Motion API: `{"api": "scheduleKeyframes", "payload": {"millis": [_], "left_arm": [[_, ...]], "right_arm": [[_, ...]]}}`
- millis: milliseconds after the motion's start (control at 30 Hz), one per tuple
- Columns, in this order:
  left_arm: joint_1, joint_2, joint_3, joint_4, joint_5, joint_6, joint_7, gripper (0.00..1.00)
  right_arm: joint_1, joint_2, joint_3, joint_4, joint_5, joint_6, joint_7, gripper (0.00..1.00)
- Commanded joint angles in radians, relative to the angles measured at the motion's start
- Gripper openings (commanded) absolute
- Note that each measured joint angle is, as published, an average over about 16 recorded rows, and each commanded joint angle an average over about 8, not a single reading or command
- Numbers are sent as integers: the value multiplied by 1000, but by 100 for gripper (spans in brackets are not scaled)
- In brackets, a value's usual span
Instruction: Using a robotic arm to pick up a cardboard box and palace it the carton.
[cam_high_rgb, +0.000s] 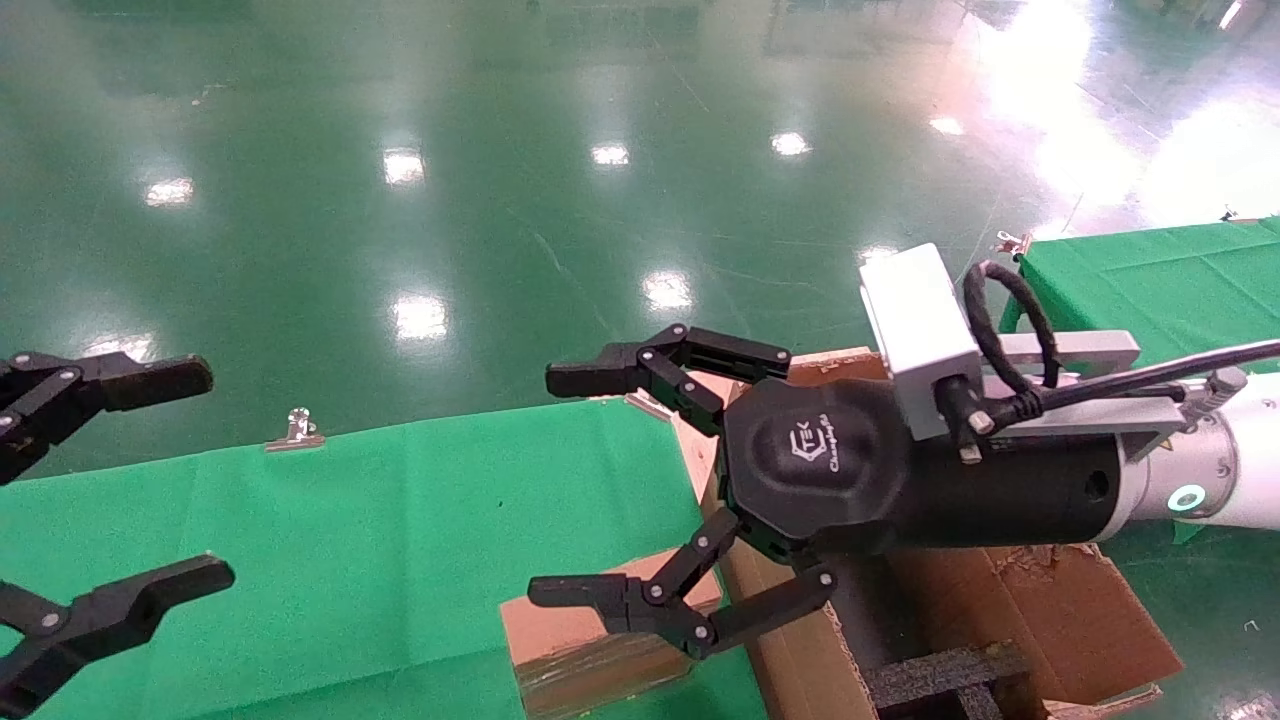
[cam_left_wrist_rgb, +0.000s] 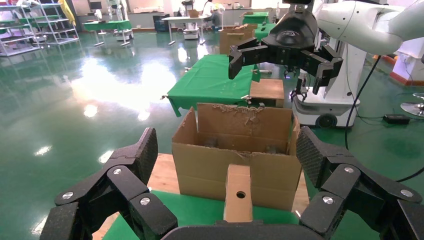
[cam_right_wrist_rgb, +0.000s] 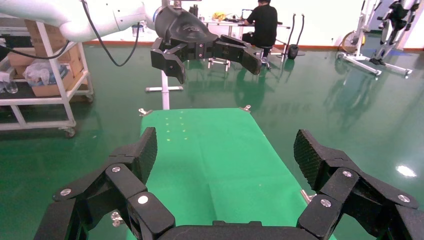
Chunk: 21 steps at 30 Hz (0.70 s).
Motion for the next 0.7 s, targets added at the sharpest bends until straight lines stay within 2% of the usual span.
{"api": "scheduleKeyframes", "payload": {"millis": [33,367,400,633,700], "left_arm": [[0,0,0,0,0,0,0,100],[0,0,0,0,0,0,0,100],[0,0,0,0,0,0,0,91],[0,0,0,0,0,0,0,4],[0,0,0,0,0,0,0,0]], "right_arm": [[0,0,0,0,0,0,0,100],[0,0,0,0,0,0,0,100],[0,0,0,0,0,0,0,100],[0,0,0,0,0,0,0,100],[0,0,1,0,0,0,0,100]]}}
